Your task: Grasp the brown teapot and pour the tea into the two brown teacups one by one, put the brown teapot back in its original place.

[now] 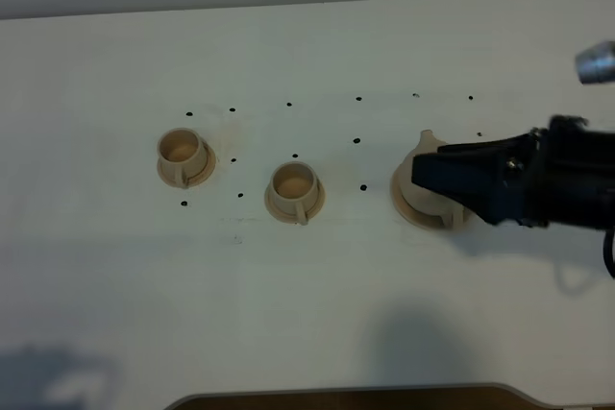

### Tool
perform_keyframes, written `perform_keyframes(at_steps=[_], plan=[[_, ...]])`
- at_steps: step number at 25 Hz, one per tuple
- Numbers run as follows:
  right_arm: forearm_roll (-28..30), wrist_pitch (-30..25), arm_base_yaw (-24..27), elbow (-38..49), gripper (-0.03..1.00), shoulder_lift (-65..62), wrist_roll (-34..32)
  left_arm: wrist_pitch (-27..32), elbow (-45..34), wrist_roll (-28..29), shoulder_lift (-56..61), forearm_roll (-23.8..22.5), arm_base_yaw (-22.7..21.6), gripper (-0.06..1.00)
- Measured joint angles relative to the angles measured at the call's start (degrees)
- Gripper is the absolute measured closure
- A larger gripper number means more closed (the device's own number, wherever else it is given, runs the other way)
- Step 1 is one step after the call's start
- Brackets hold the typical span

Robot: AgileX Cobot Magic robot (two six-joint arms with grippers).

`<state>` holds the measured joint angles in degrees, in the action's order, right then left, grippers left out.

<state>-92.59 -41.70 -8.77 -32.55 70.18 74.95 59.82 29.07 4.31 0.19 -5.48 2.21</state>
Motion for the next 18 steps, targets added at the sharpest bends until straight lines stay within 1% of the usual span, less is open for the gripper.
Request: perform_keyframes(at_steps=[1, 3, 6, 8, 10, 12, 13, 14, 16, 18], plan=[[3.6, 0.3, 0.0, -2.0, 0.52, 2.3, -4.1, 0.0, 0.0, 0.0, 0.0, 0.0, 0.0, 0.50], [13.3, 0.5, 0.0, -6.9, 0.52, 6.3, -15.3, 0.0, 0.0, 0.0, 0.0, 0.0, 0.0, 0.50], [27.0, 0.5, 0.0, -13.3, 0.52, 11.2, -29.9, 0.0, 0.0, 0.0, 0.0, 0.0, 0.0, 0.50], [35.6, 0.9, -0.8, -16.6, 0.52, 13.6, -37.6, 0.0, 0.0, 0.0, 0.0, 0.0, 0.0, 0.50], [43.3, 1.2, -2.6, -19.9, 0.52, 15.5, -46.8, 0.0, 0.0, 0.0, 0.0, 0.0, 0.0, 0.50], [52.0, 1.2, -5.8, -23.5, 0.52, 17.2, -54.2, 0.0, 0.0, 0.0, 0.0, 0.0, 0.0, 0.50], [55.9, 1.0, -7.2, -25.4, 0.52, 18.2, -59.8, 0.0, 0.0, 0.0, 0.0, 0.0, 0.0, 0.50], [60.6, 0.6, -8.8, -26.9, 0.52, 19.2, -64.0, 0.0, 0.0, 0.0, 0.0, 0.0, 0.0, 0.50], [69.0, -1.5, -11.4, -30.5, 0.52, 21.1, -74.3, 0.0, 0.0, 0.0, 0.0, 0.0, 0.0, 0.50], [76.7, -5.5, -13.4, -33.5, 0.52, 23.4, -81.8, 0.0, 0.0, 0.0, 0.0, 0.0, 0.0, 0.50]])
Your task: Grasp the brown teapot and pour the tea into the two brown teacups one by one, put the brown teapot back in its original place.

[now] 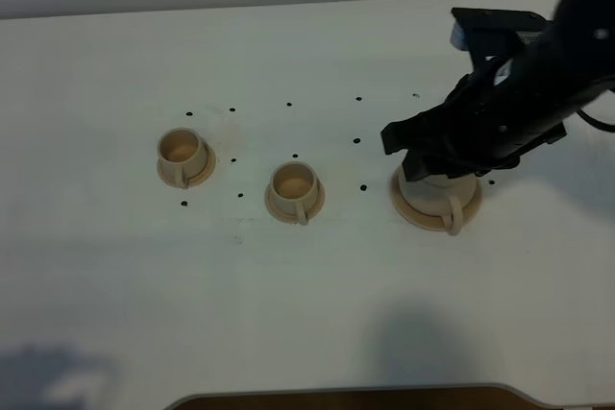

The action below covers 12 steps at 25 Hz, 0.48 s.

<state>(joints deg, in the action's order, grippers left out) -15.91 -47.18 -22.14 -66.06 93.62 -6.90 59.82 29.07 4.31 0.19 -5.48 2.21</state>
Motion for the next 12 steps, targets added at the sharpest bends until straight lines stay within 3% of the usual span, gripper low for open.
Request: perform_keyframes(at_steps=[3, 12], plan=[[5.9, -4.6, -2.1, -3.0, 0.52, 3.2, -7.3, 0.0, 0.0, 0.0, 0.0, 0.0, 0.0, 0.50], [10.0, -7.3, -3.1, -4.1, 0.52, 10.5, -11.2, 0.0, 0.0, 0.0, 0.0, 0.0, 0.0, 0.50]])
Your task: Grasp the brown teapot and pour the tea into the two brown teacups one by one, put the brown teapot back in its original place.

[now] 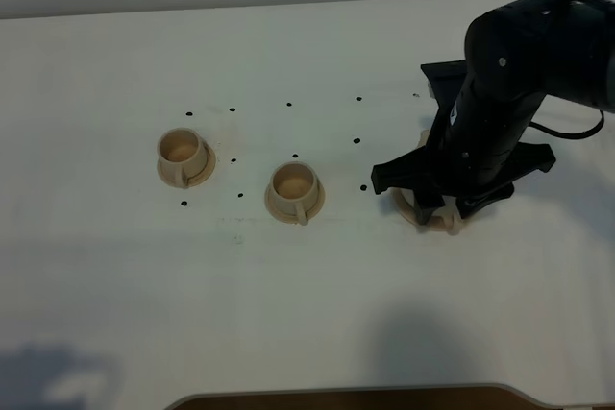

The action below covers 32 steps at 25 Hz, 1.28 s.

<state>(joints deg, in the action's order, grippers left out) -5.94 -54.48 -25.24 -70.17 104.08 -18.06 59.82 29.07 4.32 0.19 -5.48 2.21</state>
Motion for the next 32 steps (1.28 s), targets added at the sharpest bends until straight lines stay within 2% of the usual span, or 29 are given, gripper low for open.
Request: perform_keyframes(at_steps=[6, 14, 25, 32], plan=[[2.8, 1.3, 0.0, -0.2, 0.52, 2.1, -3.1, 0.0, 0.0, 0.0, 0.0, 0.0, 0.0, 0.50], [6.7, -0.2, 0.0, -4.5, 0.52, 5.9, -5.5, 0.0, 0.0, 0.0, 0.0, 0.0, 0.0, 0.50], [8.2, -2.0, -0.1, -4.8, 0.52, 6.4, -2.4, 0.0, 0.0, 0.0, 0.0, 0.0, 0.0, 0.50], [8.3, -1.2, -0.1, -4.8, 0.52, 8.4, -0.6, 0.0, 0.0, 0.0, 0.0, 0.0, 0.0, 0.50]])
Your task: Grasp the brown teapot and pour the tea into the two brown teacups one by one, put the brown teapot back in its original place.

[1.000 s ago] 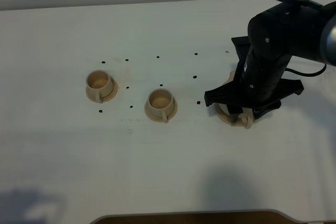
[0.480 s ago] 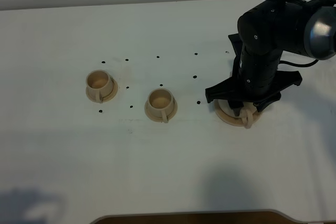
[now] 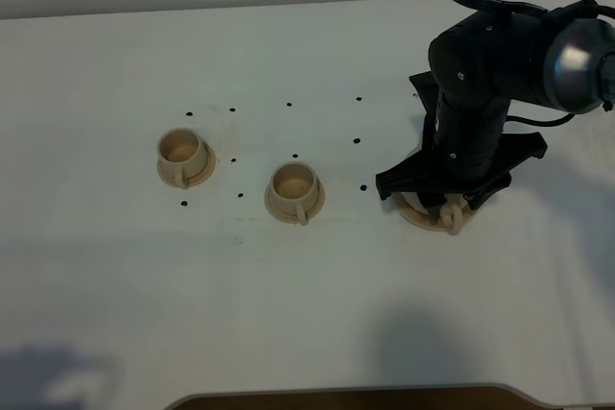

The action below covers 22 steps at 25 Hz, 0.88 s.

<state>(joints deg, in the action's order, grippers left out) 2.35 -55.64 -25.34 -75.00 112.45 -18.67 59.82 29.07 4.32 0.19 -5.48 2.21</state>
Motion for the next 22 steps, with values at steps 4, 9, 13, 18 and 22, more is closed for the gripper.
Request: perform_keyframes(at_steps=[4, 9, 13, 18, 22], plan=[[0.0, 0.7, 0.0, 0.0, 0.55, 0.1, 0.0, 0.0, 0.0, -0.1, 0.0, 0.0, 0.0, 0.50], [0.0, 1.0, 0.0, 0.0, 0.60, 0.1, 0.2, 0.0, 0.0, -0.1, 0.0, 0.0, 0.0, 0.50], [0.1, 1.0, 0.0, 0.0, 0.64, 0.1, 0.2, 0.0, 0.0, -0.1, 0.0, 0.0, 0.0, 0.50], [0.2, 0.9, 0.0, 0.0, 0.67, 0.1, 0.2, 0.0, 0.0, -0.1, 0.0, 0.0, 0.0, 0.50], [0.3, 0.8, 0.0, -0.1, 0.67, 0.6, 0.2, 0.0, 0.0, -0.1, 0.0, 0.0, 0.0, 0.50]])
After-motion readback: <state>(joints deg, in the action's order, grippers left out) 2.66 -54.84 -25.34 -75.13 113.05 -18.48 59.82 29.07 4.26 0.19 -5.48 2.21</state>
